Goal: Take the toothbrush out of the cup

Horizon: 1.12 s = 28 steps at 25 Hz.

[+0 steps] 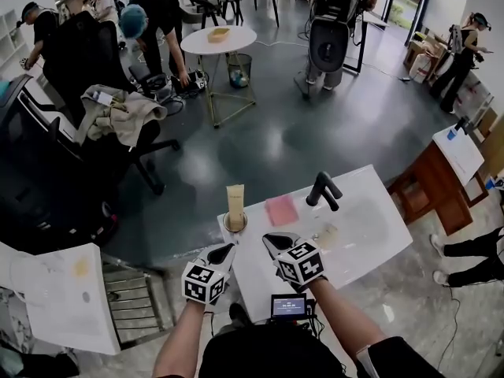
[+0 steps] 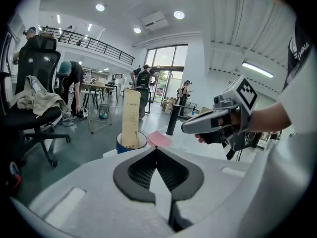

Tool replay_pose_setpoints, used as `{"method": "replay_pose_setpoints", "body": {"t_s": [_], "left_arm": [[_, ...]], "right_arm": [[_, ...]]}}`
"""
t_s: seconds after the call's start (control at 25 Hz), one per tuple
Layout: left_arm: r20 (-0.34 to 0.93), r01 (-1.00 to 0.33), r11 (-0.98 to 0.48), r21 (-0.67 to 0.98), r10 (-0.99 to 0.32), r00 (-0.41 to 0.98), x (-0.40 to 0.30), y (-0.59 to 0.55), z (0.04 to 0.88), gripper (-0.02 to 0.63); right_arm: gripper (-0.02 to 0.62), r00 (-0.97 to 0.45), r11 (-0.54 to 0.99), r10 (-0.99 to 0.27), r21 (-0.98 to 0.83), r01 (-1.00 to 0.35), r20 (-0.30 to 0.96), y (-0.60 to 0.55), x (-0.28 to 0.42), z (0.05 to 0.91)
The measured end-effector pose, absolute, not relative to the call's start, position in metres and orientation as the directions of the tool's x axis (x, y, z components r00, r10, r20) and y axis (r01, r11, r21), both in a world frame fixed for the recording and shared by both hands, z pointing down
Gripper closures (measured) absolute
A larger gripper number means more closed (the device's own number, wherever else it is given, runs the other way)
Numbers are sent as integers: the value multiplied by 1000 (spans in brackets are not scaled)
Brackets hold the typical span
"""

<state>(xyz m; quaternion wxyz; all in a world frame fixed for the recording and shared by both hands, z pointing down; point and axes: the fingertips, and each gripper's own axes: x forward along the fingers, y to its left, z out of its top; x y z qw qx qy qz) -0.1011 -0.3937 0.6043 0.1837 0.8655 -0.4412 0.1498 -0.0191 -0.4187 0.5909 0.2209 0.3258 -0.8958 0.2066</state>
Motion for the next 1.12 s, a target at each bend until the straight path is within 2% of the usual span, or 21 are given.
{"method": "replay_pose_setpoints", "body": {"t_s": [0.52,0.56,0.6,0.64,0.8,0.96,1.12], "left_arm": [[355,-814,-552,180,-736,577,-112,-426,576,594],[350,-812,-557,176,-735,580,-113,-433,572,580],[347,-807,-565,171,-732,586,-112,-439,568,518],[344,-803,-573,163,-730,591,-112,-446,565,491],[351,-813,-569,121,-742,571,-111,-475,561,423],[384,-832,-544,111,-749,541,-107,-499,574,382],[419,-834,-539,119,-734,535,-100,-512,591,368]], "right_arm": [[586,-694,711,-482,-224,-666,535,-427,-13,592],[587,-693,713,-482,-221,-666,536,-428,-13,593],[586,-692,713,-482,-219,-666,537,-430,-13,593],[587,-691,713,-483,-218,-667,538,-431,-12,593],[588,-686,707,-486,-217,-673,542,-440,-10,593],[586,-681,700,-491,-219,-680,543,-451,-6,593],[588,-677,692,-496,-224,-687,545,-462,-3,595]]}}
